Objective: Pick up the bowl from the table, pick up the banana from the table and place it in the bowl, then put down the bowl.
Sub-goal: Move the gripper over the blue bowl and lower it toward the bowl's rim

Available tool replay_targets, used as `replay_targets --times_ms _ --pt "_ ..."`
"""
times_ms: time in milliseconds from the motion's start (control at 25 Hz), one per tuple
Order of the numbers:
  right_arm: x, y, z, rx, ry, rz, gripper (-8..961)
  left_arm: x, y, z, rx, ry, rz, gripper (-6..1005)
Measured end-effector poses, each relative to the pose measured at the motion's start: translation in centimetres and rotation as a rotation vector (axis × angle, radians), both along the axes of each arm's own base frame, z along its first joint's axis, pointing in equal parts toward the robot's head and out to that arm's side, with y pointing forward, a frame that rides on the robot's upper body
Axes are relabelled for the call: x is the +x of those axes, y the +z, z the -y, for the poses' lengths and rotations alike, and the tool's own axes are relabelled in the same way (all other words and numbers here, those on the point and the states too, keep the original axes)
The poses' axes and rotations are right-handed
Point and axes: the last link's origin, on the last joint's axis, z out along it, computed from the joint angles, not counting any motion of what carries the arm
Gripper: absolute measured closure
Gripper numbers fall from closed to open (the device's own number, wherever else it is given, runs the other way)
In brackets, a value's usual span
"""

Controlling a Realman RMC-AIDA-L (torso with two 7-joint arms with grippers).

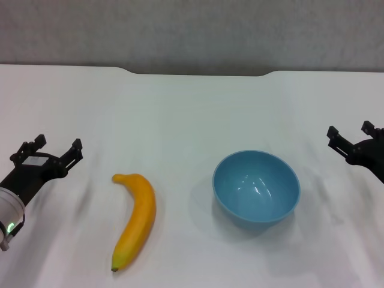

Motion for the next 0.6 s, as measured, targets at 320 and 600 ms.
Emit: replay_targets --times_ms 320,600 --pt "-0.35 0.14 0.10 0.008 0.021 -0.031 64 0.35 0.00 -0.10 -0.002 0.001 0.052 127" --pt "-0.40 0.32 0.08 0.015 0.025 -0.040 65 0.62 0.31 0.10 0.012 -0.030 0.059 128"
